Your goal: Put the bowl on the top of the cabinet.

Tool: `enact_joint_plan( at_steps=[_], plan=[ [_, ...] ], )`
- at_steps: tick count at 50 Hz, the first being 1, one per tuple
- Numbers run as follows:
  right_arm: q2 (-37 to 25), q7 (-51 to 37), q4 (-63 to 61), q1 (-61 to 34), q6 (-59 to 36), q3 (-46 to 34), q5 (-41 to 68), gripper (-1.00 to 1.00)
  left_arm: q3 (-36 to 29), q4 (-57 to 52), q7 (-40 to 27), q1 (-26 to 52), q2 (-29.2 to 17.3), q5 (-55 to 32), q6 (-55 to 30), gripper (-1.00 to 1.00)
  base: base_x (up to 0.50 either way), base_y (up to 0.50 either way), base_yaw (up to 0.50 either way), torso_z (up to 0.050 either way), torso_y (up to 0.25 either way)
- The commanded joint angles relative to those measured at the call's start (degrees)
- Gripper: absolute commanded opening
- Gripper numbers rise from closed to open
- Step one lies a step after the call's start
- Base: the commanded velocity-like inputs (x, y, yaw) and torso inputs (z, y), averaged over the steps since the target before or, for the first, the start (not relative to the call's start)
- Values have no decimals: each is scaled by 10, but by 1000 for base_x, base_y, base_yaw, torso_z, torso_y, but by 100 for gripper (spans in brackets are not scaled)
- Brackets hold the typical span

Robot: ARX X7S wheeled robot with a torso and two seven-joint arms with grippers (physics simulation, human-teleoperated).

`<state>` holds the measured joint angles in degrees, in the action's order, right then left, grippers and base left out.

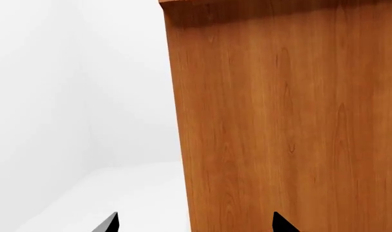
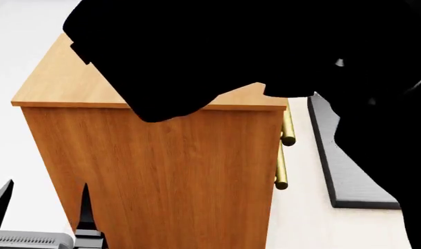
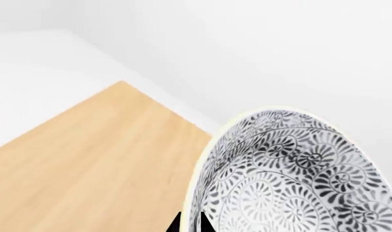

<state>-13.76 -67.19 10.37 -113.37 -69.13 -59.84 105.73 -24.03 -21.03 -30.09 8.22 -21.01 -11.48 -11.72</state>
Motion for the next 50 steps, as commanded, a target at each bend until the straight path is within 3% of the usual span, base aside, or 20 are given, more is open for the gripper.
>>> enact_joint_plan(
  at_steps=[1, 32, 50],
  plan=[
    [15, 28, -14, 37, 16, -15, -43, -100, -3, 3, 0, 0, 0, 1, 3, 100, 0, 0, 0, 0, 0],
    [37, 91, -22, 86, 48, -51, -110, -100, -3, 14, -2, 0, -2, -4, 12, 100, 0, 0, 0, 0, 1],
    [69, 84, -56, 99, 49, -67, -103, -100, -1, 11, -4, -1, -5, -8, 13, 100, 0, 0, 0, 0, 0]
  ],
)
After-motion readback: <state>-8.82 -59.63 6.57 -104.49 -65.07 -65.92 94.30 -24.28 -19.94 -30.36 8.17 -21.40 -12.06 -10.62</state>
